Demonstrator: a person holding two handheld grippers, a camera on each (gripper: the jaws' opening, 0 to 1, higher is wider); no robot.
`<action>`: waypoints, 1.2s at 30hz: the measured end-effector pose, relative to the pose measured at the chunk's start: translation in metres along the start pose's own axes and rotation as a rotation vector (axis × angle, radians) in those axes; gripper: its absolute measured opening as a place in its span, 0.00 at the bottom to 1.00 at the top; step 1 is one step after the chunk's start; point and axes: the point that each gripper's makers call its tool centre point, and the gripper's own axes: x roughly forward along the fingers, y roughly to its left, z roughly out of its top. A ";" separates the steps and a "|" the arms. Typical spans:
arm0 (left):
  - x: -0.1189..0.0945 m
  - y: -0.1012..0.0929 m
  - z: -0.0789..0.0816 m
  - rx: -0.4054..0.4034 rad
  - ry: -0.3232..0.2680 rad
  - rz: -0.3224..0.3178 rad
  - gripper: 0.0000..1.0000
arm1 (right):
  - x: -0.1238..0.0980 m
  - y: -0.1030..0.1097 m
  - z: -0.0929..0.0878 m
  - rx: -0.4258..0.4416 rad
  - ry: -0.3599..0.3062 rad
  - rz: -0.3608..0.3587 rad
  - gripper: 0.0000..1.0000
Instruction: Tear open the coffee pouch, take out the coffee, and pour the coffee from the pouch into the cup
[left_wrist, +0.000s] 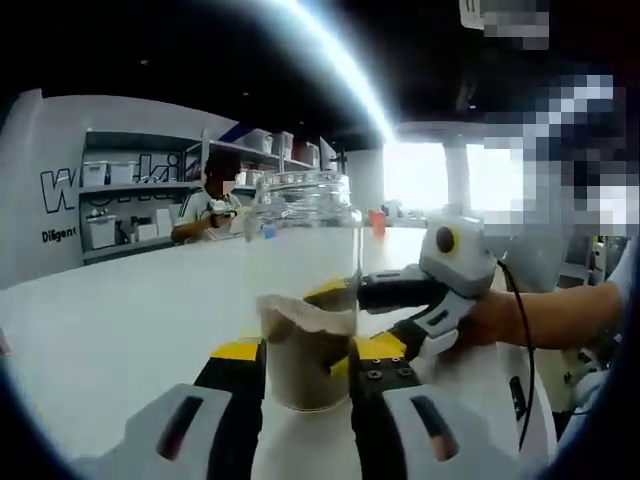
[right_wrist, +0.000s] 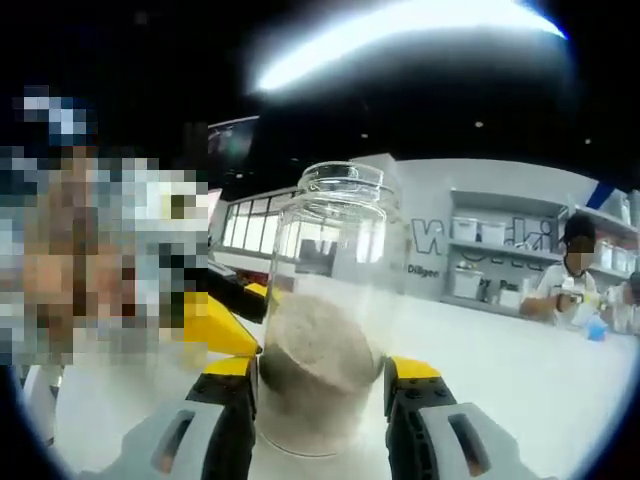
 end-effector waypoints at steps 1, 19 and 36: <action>0.001 0.000 0.000 -0.001 0.000 0.000 0.35 | 0.000 0.000 0.000 -0.002 0.000 -0.002 0.51; 0.008 0.003 0.002 0.000 0.003 -0.012 0.35 | -0.001 -0.009 -0.002 0.003 0.006 -0.034 0.51; 0.016 0.001 0.004 -0.003 0.004 -0.021 0.35 | -0.003 -0.017 -0.003 0.004 0.012 -0.068 0.51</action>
